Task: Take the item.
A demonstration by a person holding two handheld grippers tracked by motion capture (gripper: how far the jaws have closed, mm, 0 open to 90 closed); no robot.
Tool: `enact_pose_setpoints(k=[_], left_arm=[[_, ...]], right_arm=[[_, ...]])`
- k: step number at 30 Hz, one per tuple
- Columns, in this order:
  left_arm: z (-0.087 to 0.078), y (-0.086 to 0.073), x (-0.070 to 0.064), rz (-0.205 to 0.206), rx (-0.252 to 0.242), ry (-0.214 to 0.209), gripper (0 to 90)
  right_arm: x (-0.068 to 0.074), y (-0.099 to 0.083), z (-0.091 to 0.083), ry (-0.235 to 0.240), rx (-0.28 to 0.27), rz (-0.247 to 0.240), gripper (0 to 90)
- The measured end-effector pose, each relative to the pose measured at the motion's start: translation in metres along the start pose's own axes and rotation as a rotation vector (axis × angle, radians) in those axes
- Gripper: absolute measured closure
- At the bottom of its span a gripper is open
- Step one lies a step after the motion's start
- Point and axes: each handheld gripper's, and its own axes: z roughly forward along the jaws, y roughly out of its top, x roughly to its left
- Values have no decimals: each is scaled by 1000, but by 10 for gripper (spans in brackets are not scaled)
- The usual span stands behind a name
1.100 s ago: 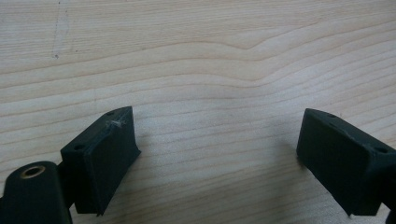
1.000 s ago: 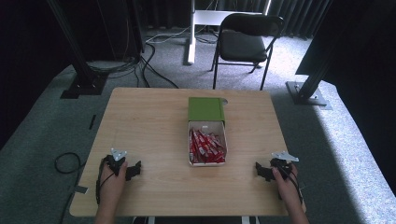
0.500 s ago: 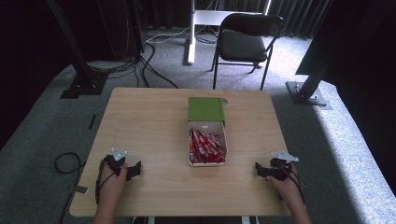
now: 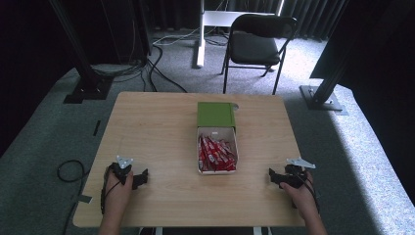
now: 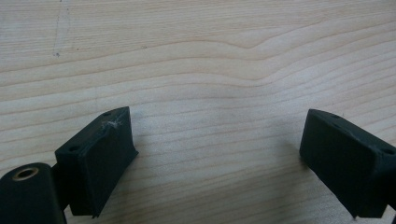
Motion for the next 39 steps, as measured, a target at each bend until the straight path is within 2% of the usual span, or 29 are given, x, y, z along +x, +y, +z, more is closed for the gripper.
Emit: enact_pose_setpoints(k=[3, 5, 12, 16, 22, 39], left_arm=[[0, 0, 0, -2, 0, 4, 108], [0, 0, -1, -5, 0, 4, 108], [0, 0, -1, -7, -1, 6, 108], [0, 0, -1, -8, -3, 6, 108], [0, 0, -1, -9, -3, 7, 108], [0, 0, -3, -18, -1, 17, 102]], right_arm=[[1, 5, -5, 7, -17, 11, 112], [3, 8, -7, 7, -24, 7, 138], [8, 16, -12, 20, -43, 2, 138], [16, 27, -19, 35, -68, -11, 138], [23, 41, -25, 64, -102, -5, 138], [44, 71, -39, 103, -160, -41, 139]])
